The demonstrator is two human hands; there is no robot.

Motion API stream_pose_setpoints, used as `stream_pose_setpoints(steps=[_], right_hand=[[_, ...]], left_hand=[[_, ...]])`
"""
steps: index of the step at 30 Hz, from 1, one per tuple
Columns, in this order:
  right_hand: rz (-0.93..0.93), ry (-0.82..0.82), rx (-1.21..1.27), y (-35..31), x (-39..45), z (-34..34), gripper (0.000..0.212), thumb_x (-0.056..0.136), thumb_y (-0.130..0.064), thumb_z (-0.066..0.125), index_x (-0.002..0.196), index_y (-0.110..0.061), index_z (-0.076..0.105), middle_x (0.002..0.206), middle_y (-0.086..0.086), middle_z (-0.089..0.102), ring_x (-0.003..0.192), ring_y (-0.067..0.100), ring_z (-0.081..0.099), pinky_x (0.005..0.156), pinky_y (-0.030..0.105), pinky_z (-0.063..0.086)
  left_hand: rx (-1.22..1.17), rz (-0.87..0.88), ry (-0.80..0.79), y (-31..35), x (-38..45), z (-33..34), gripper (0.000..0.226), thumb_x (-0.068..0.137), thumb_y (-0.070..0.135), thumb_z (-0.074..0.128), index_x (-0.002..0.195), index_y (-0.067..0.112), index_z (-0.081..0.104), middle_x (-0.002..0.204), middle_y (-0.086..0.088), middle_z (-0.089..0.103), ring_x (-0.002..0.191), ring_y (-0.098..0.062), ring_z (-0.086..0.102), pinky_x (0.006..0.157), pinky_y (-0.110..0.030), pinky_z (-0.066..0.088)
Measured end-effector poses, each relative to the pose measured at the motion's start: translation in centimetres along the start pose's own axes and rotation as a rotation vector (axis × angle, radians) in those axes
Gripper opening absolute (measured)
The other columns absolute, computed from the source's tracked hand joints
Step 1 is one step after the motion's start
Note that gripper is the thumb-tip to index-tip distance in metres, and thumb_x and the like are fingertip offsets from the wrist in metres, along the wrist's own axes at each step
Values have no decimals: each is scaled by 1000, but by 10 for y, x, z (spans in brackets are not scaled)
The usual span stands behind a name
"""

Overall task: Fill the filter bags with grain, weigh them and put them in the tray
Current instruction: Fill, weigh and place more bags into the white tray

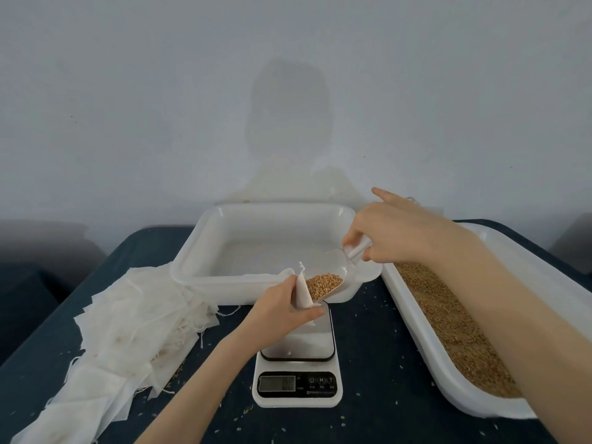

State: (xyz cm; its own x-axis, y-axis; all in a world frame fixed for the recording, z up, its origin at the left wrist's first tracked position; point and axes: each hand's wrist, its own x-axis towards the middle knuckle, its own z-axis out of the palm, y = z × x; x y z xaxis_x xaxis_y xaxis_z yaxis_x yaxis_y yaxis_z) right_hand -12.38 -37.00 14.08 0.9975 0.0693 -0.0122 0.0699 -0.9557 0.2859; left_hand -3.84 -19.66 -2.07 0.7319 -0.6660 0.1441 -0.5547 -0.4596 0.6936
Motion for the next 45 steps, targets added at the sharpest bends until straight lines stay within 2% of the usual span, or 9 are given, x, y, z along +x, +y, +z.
stream_pose_setpoints(steps=[7, 11, 16, 18, 23, 28, 33, 38, 45], right_hand=[[-11, 109, -155, -11, 4, -12, 43, 84, -6, 52, 115, -33, 66, 104, -8, 68, 106, 12, 58, 120, 38, -3], [-34, 170, -243, -11, 9, -13, 46, 85, -4, 51, 117, -34, 67, 93, -6, 65, 107, 14, 56, 118, 41, -7], [-76, 254, -299, -9, 12, -14, 46, 86, -3, 52, 119, -33, 65, 104, -4, 68, 122, 13, 46, 113, 41, -19], [-85, 271, -315, -10, 10, -15, 47, 85, 0, 52, 119, -29, 65, 105, -3, 68, 125, 15, 44, 107, 37, -26], [-101, 317, -428, -16, 6, -22, 55, 85, 9, 39, 118, -25, 66, 107, -2, 67, 134, 23, 34, 88, 36, -43], [-124, 342, -497, -16, 6, -21, 76, 72, 13, 16, 116, -24, 66, 106, -2, 65, 136, 26, 31, 91, 41, -41], [-81, 311, -451, -12, 4, -20, 59, 85, 9, 31, 118, -27, 65, 109, -3, 64, 132, 23, 34, 89, 40, -41], [-39, 340, -415, -6, 3, -12, 63, 78, 12, 35, 115, -28, 66, 103, -3, 65, 117, 23, 46, 93, 40, -39], [32, 234, -196, 20, 4, 12, 47, 93, -7, 54, 126, -41, 58, 120, -11, 61, 121, 15, 44, 116, 43, -9]], left_hand=[[-100, -45, 79, 0, 4, 11, 51, 77, 50, 72, 113, 24, 48, 91, 18, 55, 78, 2, 54, 60, -12, 39], [-167, -62, 120, 2, 7, 15, 37, 74, 48, 74, 92, 29, 48, 86, 15, 57, 71, 2, 54, 57, -11, 39], [-210, -108, 149, 7, 13, 20, 49, 75, 49, 73, 107, 19, 51, 95, 10, 60, 83, -5, 57, 66, -25, 48], [-205, -116, 160, 9, 14, 21, 52, 75, 51, 72, 111, 20, 50, 96, 10, 60, 83, -4, 56, 64, -23, 45], [-220, -123, 198, 12, 15, 23, 38, 74, 51, 72, 91, 28, 47, 85, 14, 58, 70, 0, 53, 53, -13, 36], [-282, -130, 238, 15, 13, 23, 48, 75, 49, 71, 105, 18, 50, 86, 13, 58, 70, 2, 53, 55, -13, 36], [-289, -109, 240, 16, 13, 20, 35, 75, 44, 73, 95, 25, 52, 87, 11, 62, 76, -1, 58, 61, -16, 45], [-239, -122, 224, 16, 13, 19, 56, 78, 46, 71, 118, 14, 51, 90, 8, 60, 77, -9, 56, 62, -23, 45], [-221, -74, 173, 12, 11, 16, 67, 79, 45, 72, 130, 12, 46, 98, 9, 58, 86, -10, 55, 70, -23, 44]])
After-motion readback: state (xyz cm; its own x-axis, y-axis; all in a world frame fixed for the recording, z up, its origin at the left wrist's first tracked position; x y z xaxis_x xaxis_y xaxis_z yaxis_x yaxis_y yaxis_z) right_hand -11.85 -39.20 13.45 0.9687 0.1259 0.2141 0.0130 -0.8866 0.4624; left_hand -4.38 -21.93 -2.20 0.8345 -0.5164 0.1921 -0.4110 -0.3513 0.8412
